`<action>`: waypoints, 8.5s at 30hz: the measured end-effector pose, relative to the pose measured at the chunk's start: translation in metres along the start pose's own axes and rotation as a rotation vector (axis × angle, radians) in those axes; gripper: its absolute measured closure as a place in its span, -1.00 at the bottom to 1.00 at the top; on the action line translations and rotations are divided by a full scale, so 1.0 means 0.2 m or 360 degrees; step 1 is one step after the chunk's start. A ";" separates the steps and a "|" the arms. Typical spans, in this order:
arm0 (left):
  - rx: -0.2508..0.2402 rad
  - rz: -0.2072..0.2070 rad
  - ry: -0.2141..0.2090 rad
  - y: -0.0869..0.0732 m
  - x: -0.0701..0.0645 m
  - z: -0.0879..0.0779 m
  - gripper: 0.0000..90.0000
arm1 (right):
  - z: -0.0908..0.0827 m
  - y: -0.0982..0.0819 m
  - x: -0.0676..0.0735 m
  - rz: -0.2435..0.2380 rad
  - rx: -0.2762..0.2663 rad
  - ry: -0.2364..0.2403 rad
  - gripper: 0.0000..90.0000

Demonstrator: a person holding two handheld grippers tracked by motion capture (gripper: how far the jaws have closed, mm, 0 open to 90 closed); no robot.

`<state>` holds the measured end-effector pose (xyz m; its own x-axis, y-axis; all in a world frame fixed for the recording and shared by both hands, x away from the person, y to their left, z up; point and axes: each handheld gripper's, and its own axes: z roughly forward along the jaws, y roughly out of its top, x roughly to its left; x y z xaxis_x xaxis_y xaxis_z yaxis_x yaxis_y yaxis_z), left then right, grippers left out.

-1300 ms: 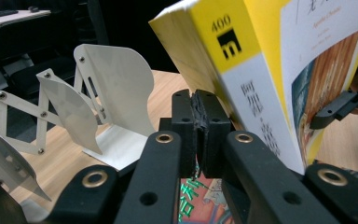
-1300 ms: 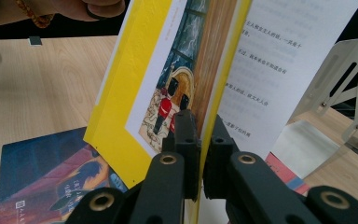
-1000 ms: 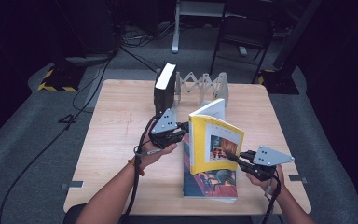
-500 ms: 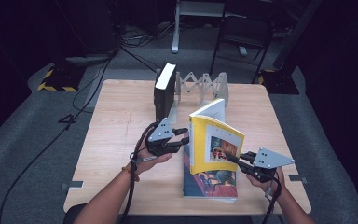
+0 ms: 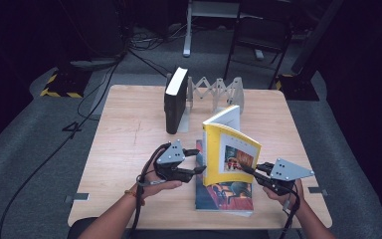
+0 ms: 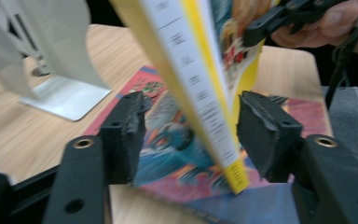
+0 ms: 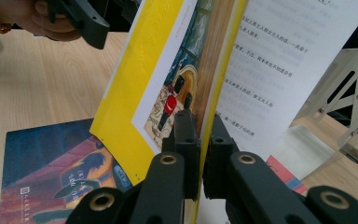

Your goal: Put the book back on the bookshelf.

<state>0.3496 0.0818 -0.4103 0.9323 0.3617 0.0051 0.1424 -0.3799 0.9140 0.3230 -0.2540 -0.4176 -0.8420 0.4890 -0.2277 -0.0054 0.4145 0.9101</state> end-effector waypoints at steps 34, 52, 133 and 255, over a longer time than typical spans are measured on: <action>-0.0185 -0.0107 0.0075 0.33 0.12 0.12 -0.07 | -0.01 -0.01 0.00 -0.0002 -0.0013 0.0003 0.88; -0.0238 0.0077 0.0018 0.34 0.02 0.06 0.59 | -0.03 -0.04 -0.11 0.0194 0.0000 -0.0296 0.20; -0.0218 -0.0070 0.0646 0.42 0.37 -0.12 0.65 | -0.09 -0.43 -0.44 0.0566 0.0581 -0.0445 -0.40; 0.0233 -0.0214 0.1189 0.46 0.68 0.21 0.45 | 0.01 -0.46 -0.39 0.0440 0.0728 -0.0306 -0.35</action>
<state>0.5043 0.0598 -0.3430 0.4393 0.8715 0.2178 0.3298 -0.3820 0.8633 0.3898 -0.3289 -0.4850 -0.6652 0.7399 -0.1000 0.4717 0.5203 0.7119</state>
